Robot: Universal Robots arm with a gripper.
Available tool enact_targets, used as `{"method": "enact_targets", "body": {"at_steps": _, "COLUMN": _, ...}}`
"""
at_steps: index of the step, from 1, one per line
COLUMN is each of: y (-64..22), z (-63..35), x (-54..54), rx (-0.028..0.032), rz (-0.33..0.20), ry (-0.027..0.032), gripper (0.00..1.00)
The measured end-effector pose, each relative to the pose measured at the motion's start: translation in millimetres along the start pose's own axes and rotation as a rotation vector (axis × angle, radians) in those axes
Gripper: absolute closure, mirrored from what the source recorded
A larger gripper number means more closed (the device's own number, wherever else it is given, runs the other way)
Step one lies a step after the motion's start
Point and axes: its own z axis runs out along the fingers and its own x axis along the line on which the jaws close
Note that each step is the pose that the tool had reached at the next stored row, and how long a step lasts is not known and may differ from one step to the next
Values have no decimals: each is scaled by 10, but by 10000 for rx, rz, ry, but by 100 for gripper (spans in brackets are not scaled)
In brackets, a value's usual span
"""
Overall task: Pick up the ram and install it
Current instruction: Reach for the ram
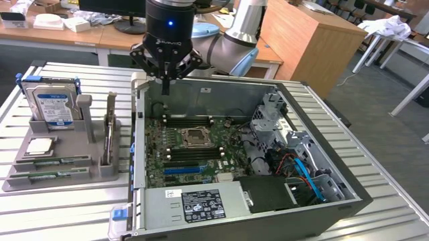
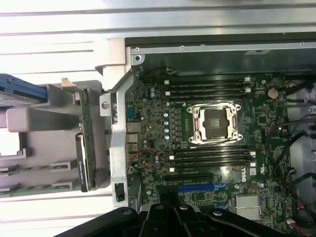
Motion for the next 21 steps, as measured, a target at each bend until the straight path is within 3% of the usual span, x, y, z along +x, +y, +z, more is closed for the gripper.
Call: {"method": "enact_targets", "body": {"at_steps": 21, "y": -7, "z": -2, "x": 92, "rx": -1, "rz": 0, "ry": 0, "gripper": 90}}
